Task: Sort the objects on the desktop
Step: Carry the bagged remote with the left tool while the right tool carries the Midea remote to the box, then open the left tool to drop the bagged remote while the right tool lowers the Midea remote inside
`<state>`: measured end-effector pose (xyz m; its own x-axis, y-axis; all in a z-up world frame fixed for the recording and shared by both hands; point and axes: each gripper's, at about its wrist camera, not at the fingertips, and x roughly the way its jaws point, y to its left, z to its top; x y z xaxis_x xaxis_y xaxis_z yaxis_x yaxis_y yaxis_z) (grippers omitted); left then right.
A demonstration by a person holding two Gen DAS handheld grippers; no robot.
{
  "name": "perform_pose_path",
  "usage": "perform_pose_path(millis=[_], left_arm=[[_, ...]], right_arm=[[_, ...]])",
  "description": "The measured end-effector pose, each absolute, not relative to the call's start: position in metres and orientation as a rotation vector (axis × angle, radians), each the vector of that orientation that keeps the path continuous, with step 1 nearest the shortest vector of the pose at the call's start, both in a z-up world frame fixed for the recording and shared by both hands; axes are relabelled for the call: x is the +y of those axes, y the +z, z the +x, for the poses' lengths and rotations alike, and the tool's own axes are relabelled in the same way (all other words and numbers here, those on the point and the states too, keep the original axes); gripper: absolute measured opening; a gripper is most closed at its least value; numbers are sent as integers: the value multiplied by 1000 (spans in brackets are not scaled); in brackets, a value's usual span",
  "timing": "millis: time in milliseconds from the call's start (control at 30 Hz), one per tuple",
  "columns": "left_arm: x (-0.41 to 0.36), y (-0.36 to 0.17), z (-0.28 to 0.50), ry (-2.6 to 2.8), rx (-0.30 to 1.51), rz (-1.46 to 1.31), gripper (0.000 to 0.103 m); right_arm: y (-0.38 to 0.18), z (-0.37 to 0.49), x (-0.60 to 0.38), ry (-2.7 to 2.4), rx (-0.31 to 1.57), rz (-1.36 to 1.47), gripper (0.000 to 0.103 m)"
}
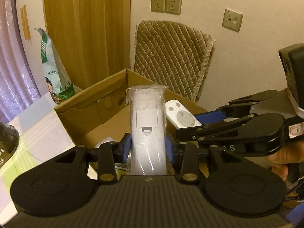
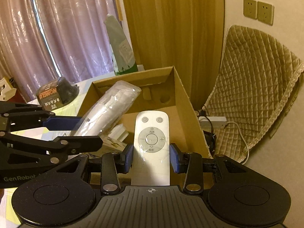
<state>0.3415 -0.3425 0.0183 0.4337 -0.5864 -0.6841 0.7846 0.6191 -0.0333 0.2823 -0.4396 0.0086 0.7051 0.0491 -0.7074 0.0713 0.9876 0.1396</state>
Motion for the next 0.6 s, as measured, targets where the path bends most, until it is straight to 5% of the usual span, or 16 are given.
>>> perform_pose_path(millis=[600], left_arm=[[-339,17,344,-825,718,317,36]], right_arm=[[-6,288,-446,-5,817,155,40]])
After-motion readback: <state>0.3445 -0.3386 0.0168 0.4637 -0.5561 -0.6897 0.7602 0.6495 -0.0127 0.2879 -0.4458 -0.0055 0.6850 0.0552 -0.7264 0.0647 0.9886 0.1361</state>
